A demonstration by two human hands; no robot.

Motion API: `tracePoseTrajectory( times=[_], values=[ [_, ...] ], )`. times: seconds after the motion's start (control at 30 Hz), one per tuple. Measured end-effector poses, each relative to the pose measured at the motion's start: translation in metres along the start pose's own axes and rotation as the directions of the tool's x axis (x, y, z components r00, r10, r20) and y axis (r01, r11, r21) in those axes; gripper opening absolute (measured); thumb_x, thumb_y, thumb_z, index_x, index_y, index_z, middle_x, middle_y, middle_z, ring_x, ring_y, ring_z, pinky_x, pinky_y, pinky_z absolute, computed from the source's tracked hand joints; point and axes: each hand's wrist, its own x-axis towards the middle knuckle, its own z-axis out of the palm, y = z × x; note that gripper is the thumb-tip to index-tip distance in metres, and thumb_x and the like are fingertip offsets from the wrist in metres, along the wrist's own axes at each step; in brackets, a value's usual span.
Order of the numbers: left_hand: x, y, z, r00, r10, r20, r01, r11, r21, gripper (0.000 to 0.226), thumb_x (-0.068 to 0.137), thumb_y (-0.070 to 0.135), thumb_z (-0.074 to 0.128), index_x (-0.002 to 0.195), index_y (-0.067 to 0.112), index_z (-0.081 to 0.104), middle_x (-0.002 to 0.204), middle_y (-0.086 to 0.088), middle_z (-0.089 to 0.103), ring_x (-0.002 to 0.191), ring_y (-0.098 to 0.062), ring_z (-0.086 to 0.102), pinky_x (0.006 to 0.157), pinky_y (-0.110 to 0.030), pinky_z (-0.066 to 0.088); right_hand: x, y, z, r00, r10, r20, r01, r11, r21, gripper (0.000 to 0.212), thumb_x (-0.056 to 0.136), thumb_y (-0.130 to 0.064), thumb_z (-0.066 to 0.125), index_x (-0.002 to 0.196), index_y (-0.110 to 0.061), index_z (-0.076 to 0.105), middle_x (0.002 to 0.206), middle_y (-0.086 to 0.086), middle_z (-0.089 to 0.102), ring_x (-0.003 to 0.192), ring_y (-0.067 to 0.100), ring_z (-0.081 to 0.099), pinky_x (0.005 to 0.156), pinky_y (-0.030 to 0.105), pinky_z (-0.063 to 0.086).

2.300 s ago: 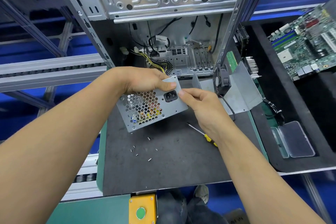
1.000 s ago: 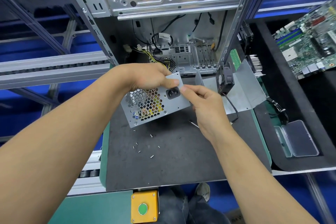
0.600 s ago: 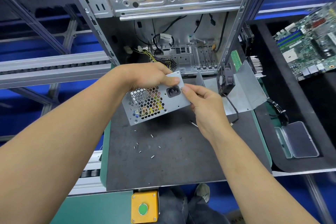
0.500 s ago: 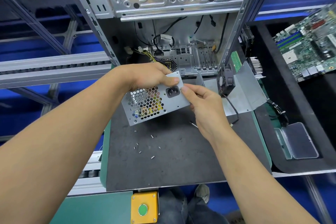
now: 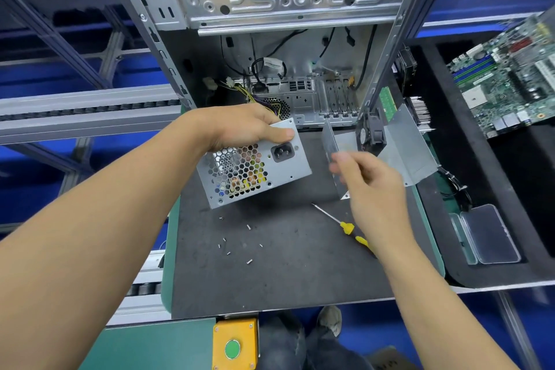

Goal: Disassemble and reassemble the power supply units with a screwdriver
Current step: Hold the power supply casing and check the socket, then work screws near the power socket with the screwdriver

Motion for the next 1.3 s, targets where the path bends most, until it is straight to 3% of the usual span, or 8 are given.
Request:
tracePoseTrajectory(
  times=[0.17, 0.27, 0.43, 0.53, 0.7, 0.83, 1.1, 1.3],
  values=[
    [0.001, -0.004, -0.002, 0.999, 0.037, -0.015, -0.035, 0.993, 0.113, 0.049, 0.089, 0.062, 0.059, 0.082, 0.015, 0.071, 0.069, 0.004, 0.065, 0.055, -0.009, 0.047, 0.060, -0.026, 0.038, -0.033, 0.062, -0.051, 0.994, -0.047, 0.102, 0.104, 0.733, -0.672, 0.033, 0.069, -0.057, 0.079, 0.088, -0.033, 0.066, 0.085, -0.017, 0.057, 0.089, 0.015, 0.050, 0.080, 0.032, 0.040],
    [0.001, -0.005, -0.003, 0.998, 0.067, -0.014, -0.065, 0.989, 0.135, 0.050, 0.081, 0.069, 0.058, 0.073, 0.021, 0.069, 0.062, 0.009, 0.058, 0.052, -0.007, 0.043, 0.055, -0.023, 0.035, -0.050, 0.099, -0.063, 0.987, 0.023, 0.161, 0.116, 0.597, -0.794, 0.048, 0.064, -0.056, 0.083, 0.101, -0.031, 0.066, 0.092, -0.015, 0.049, 0.091, 0.019, 0.044, 0.076, 0.035, 0.033],
    [0.000, -0.007, -0.005, 0.995, 0.104, -0.003, -0.103, 0.989, 0.104, 0.037, 0.080, 0.067, 0.061, 0.066, 0.034, 0.074, 0.058, 0.016, 0.060, 0.049, -0.002, 0.045, 0.050, -0.014, 0.037, -0.058, 0.116, -0.069, 0.980, -0.105, 0.166, 0.194, 0.653, -0.732, 0.028, 0.079, -0.020, 0.081, 0.103, -0.025, 0.067, 0.092, -0.018, 0.047, 0.084, 0.015, 0.044, 0.072, 0.034, 0.037],
    [-0.001, -0.008, -0.006, 0.992, 0.130, 0.004, -0.130, 0.988, 0.089, 0.028, 0.076, 0.065, 0.063, 0.067, 0.042, 0.076, 0.060, 0.020, 0.065, 0.048, 0.004, 0.049, 0.047, -0.008, 0.037, -0.061, 0.100, -0.070, 0.982, -0.164, 0.089, 0.186, 0.813, -0.551, 0.029, 0.081, -0.010, 0.077, 0.097, -0.032, 0.067, 0.094, -0.017, 0.056, 0.084, 0.012, 0.054, 0.072, 0.016, 0.042],
    [0.002, -0.008, -0.007, 0.994, 0.106, -0.006, -0.106, 0.993, 0.061, 0.044, 0.063, 0.070, 0.072, 0.076, 0.028, 0.080, 0.065, 0.011, 0.069, 0.051, -0.001, 0.051, 0.048, -0.013, 0.039, -0.061, 0.048, -0.068, 0.968, -0.215, -0.129, 0.201, 0.973, -0.113, 0.015, 0.083, -0.024, 0.074, 0.089, -0.037, 0.069, 0.084, -0.011, 0.063, 0.072, 0.010, 0.053, 0.065, 0.011, 0.041],
    [0.004, -0.007, -0.006, 0.996, 0.082, -0.022, -0.080, 0.994, 0.071, 0.048, 0.061, 0.068, 0.074, 0.079, 0.024, 0.080, 0.067, 0.011, 0.068, 0.053, -0.002, 0.050, 0.048, -0.013, 0.038, -0.049, 0.000, -0.055, 0.905, -0.332, -0.264, 0.358, 0.932, 0.053, 0.005, 0.093, -0.037, 0.056, 0.097, -0.038, 0.059, 0.080, -0.010, 0.068, 0.068, 0.006, 0.067, 0.064, 0.012, 0.049],
    [0.006, -0.007, -0.004, 0.997, 0.057, -0.045, -0.054, 0.996, 0.071, 0.051, 0.061, 0.068, 0.077, 0.077, 0.020, 0.079, 0.059, 0.008, 0.062, 0.048, -0.006, 0.045, 0.045, -0.016, 0.034, -0.033, -0.043, -0.024, 0.811, -0.540, -0.225, 0.525, 0.841, -0.128, 0.015, 0.097, -0.054, 0.050, 0.101, -0.040, 0.051, 0.080, -0.019, 0.067, 0.069, 0.010, 0.071, 0.055, 0.034, 0.056],
    [0.008, -0.005, -0.003, 0.996, 0.081, -0.029, -0.078, 0.992, 0.097, 0.028, 0.081, 0.051, 0.075, 0.065, 0.029, 0.077, 0.047, 0.015, 0.050, 0.041, -0.002, 0.036, 0.040, -0.013, 0.028, -0.035, -0.044, -0.012, 0.798, -0.580, -0.162, 0.541, 0.809, -0.231, 0.027, 0.098, -0.051, 0.046, 0.106, -0.026, 0.051, 0.077, 0.001, 0.067, 0.068, 0.025, 0.069, 0.056, 0.026, 0.050]
  ],
)
